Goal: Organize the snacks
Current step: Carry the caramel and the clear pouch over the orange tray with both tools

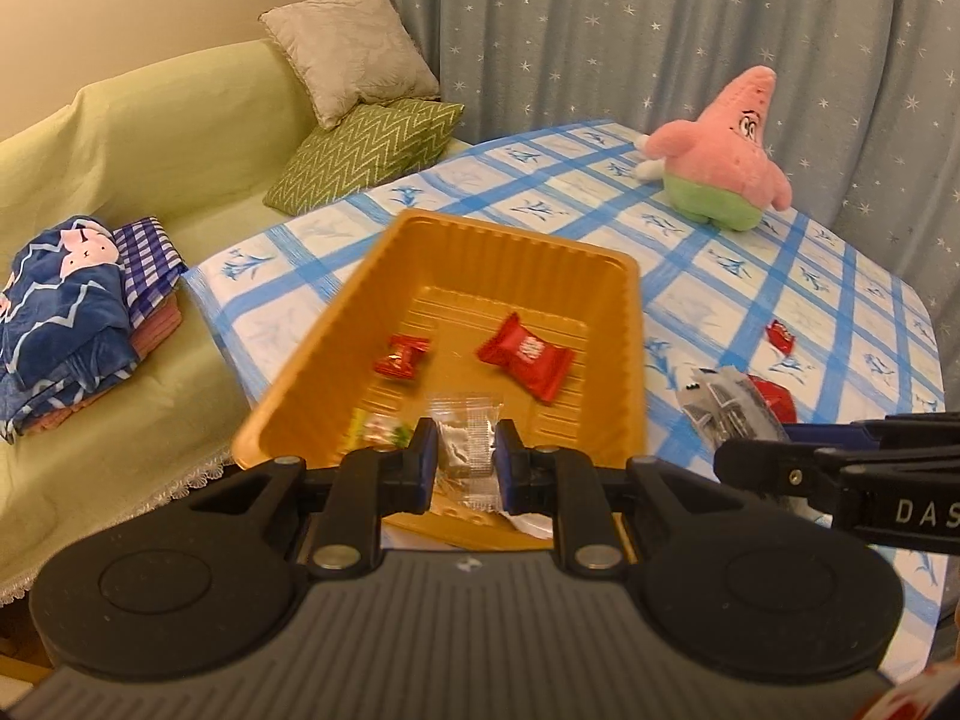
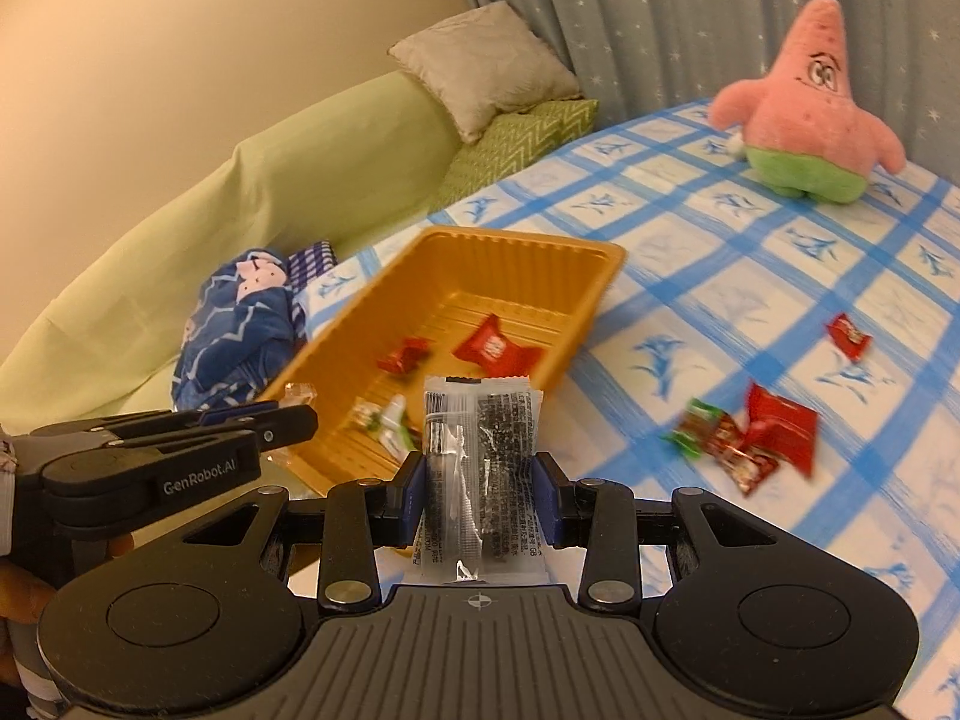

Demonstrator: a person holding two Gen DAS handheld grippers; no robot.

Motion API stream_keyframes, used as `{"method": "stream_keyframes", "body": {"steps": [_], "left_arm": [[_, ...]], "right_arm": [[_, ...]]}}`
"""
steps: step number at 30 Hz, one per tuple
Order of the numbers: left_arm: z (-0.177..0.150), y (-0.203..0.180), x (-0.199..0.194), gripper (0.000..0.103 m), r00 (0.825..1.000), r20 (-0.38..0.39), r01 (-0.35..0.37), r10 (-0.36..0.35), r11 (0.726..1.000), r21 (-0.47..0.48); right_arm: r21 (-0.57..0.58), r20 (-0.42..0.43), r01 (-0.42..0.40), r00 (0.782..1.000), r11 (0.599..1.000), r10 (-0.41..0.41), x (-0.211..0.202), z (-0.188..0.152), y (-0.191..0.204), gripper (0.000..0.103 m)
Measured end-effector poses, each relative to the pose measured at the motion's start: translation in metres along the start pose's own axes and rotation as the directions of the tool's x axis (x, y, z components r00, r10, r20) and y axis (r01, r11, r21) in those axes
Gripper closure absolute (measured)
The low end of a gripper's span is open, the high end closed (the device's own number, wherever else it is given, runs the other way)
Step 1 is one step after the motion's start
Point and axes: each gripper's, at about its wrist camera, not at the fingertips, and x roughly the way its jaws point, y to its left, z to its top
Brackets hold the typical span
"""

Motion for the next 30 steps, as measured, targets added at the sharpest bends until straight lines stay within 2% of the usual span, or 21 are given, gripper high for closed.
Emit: {"method": "stream_keyframes", "body": {"steps": [12,22,30], "left_arm": [[0.023,0.035,0.025,0.085,0.999,0.004,0.037,-0.037,0.999,0.034],[0.038,0.043,0.052,0.085,0.998,-0.009,0.07,-0.069,0.996,0.051],[0.038,0.053,0.067,0.085,0.996,-0.042,0.076,-0.075,0.996,0.042]], "right_arm": [[-0.014,-0.016,0.016,1.0,1.0,-0.017,0.053,0.018,0.032,0.065],[-0.035,-0.032,0.055,0.998,0.998,-0.056,0.087,0.036,0.036,0.065],[-0.052,-0.076,0.067,0.995,0.996,-0.07,0.115,0.043,0.035,0.065]]}}
